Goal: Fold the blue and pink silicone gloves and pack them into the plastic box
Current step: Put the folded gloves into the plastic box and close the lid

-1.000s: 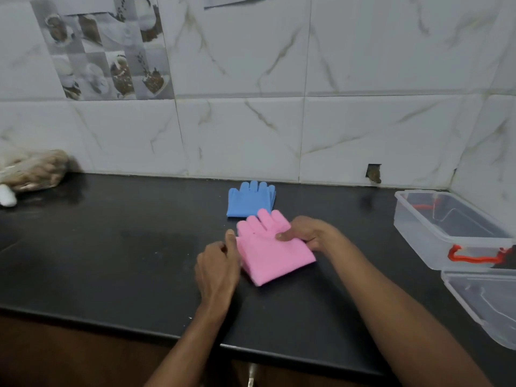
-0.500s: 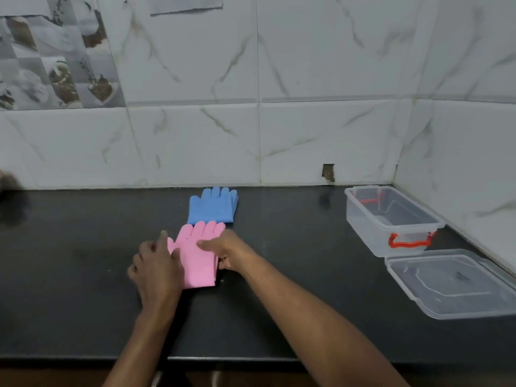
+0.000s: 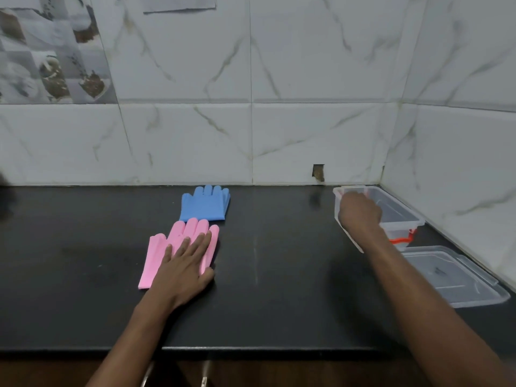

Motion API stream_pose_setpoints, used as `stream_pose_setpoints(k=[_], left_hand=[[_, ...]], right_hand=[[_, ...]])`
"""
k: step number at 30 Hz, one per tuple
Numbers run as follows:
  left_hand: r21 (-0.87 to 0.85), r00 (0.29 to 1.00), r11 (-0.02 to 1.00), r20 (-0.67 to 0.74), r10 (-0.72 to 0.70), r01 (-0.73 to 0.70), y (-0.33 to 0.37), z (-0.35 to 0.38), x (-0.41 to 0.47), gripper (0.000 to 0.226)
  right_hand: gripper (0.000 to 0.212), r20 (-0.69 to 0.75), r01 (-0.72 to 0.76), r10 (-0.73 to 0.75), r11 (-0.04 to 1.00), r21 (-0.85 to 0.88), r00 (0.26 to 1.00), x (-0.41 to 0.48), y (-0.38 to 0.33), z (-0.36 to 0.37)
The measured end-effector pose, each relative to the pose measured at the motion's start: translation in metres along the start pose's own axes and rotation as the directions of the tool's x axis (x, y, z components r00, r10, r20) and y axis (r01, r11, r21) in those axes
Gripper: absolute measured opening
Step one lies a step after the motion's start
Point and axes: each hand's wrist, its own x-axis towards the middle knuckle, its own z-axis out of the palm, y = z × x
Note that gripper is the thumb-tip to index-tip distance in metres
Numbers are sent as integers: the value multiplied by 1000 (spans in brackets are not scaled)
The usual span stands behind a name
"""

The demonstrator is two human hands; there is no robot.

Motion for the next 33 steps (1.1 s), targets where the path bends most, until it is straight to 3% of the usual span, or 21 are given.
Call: stream_pose_setpoints(k=[6,10,12,13,14,16,18,20,23,25,29,30,33], left_hand=[[2,1000,1000,1,0,0,-9,4,4,77],[-31,999,999,19,37,-36,-11,4,2,71],[-151,990,983,-111,86,-102,-9,-4,1,60],[-220,955,966,-287,73,-139,-8,-9,-1,50],[-279,881,953,-473,-27,-120,-8,-13,-3,41],[-364,714,920,-605,-353,147,-15,-19,-5,29],[-343,661,795,-442,-607,501,-24,-19,-7,34],[-251,650,701,-264,-713,667,-26,-17,-9,44],[-247,685,752,-311,-659,611,-24,-17,-4,33],[-354,689,770,-349,-635,531,-19,-21,1,23],[-549,695,670,-207,-689,500,-24,-33,13,22],[-542,704,650,-142,-696,533,-28,-38,18,26],[-452,696,599,67,-715,660,-35,-48,35,68]], right_hand=[[23,11,74,-75,997,25,997,-4,8,7],[27,-79,255,-259,965,-55,963,-10,11,2],[28,-82,371,-372,928,-29,925,-16,8,-2],[32,-61,419,-419,908,-18,906,-22,5,-4],[35,-36,459,-459,888,-4,888,-29,1,-6],[39,-4,525,-526,850,42,851,-47,-4,-9],[41,-4,568,-570,819,76,822,-64,-6,-9],[43,-12,591,-593,802,89,805,-77,-8,-8],[42,-18,599,-600,796,84,800,-89,-9,-8],[41,-22,606,-607,792,69,795,-95,-8,-7],[35,-21,619,-619,784,50,785,-103,-5,-7],[34,-14,622,-623,781,56,782,-104,-5,-9],[32,43,644,-644,765,11,764,-108,-8,-17]])
